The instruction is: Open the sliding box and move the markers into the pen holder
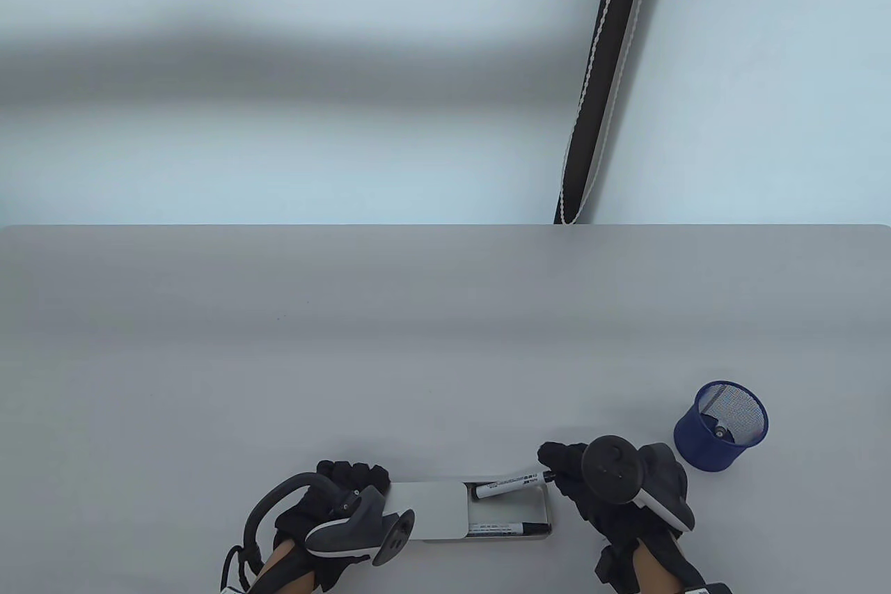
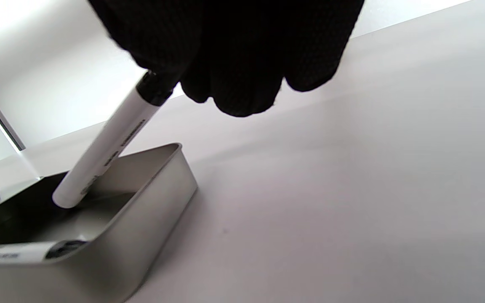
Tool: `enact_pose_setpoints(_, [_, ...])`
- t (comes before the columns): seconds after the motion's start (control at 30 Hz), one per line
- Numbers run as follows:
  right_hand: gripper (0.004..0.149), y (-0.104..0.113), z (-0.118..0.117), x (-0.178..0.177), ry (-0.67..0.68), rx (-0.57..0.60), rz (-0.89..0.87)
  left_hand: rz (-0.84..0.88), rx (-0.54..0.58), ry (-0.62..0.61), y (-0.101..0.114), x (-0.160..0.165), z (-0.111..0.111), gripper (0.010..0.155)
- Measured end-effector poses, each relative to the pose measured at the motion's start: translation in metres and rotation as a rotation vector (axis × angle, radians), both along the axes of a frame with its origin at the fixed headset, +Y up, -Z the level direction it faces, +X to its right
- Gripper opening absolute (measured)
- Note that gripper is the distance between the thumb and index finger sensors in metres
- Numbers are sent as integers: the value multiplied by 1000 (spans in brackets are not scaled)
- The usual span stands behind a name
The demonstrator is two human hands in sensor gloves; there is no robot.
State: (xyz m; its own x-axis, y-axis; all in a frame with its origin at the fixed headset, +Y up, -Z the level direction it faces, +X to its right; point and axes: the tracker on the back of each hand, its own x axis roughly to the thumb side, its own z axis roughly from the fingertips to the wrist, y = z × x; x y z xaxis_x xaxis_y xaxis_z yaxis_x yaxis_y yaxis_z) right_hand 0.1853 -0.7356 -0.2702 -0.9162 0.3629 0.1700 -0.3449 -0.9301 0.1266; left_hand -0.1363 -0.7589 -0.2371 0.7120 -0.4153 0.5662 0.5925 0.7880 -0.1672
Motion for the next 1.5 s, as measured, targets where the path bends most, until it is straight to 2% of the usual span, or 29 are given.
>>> enact_pose_setpoints(0.43, [44, 22, 4, 10, 12, 42, -115, 5, -7, 5, 0, 0, 0, 85])
enact_pose_setpoints(0.87, [44, 46, 10, 32, -51, 174, -264, 5, -7, 5, 0, 0, 0, 85])
enact_pose_setpoints(1.23, [42, 62, 22, 49, -215, 429, -287, 5, -7, 5, 0, 0, 0, 85])
enact_pose_setpoints(1.5, [41, 76, 36, 62, -373, 644, -203, 5, -7, 5, 0, 0, 0, 85])
